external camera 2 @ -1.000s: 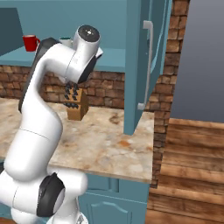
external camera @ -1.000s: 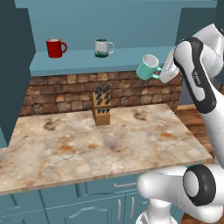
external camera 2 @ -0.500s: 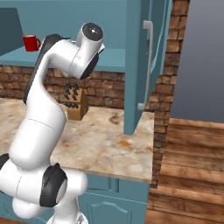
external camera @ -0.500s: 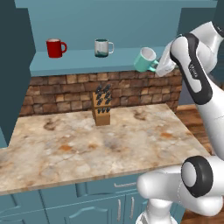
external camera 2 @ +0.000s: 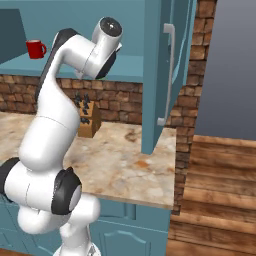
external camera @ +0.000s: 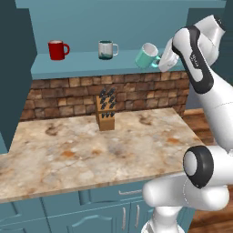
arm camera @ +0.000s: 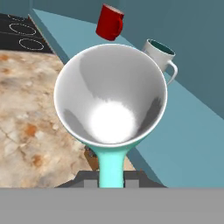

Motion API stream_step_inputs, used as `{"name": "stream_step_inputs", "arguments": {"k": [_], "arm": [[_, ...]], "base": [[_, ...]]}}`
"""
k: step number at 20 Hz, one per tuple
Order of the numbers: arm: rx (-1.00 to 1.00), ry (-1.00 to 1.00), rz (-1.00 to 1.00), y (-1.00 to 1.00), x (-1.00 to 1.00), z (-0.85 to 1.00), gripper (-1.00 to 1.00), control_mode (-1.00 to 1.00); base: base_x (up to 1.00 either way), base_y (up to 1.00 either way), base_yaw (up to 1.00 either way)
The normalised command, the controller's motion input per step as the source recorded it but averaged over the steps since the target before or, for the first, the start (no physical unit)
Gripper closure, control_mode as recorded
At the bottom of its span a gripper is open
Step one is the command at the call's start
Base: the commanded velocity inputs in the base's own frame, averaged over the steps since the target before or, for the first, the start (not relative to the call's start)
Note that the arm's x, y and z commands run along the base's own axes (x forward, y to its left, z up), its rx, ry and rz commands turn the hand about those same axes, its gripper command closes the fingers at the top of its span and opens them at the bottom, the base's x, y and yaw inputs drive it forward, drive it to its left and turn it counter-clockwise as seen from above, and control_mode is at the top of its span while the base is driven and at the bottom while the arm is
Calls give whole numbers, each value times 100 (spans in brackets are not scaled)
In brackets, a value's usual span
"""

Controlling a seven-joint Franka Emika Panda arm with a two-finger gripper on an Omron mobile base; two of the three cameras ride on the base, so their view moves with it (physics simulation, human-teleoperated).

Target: Pick the mug on the counter and place it in the cabinet with the handle facing the right, like the mugs already inside.

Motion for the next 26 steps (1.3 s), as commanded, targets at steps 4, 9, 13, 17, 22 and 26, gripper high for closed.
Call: {"name": "stream_step_inputs", "arguments": {"k": [4, 9, 13, 17, 22, 26], "arm": [[0, 2, 4, 1, 35, 0, 100, -100], [0, 3, 3, 4, 35, -1, 100, -100], [-2, 0, 1, 9, 20, 0, 100, -100], [-2, 0, 0, 4, 10, -15, 100, -100], [-2, 0, 0, 0, 1, -20, 100, -100], [-3, 0, 0, 0, 10, -6, 100, -100]], "base": [[0, 0, 0], [0, 0, 0], [0, 0, 0], [0, 0, 0], [0, 0, 0], [0, 0, 0]]}}
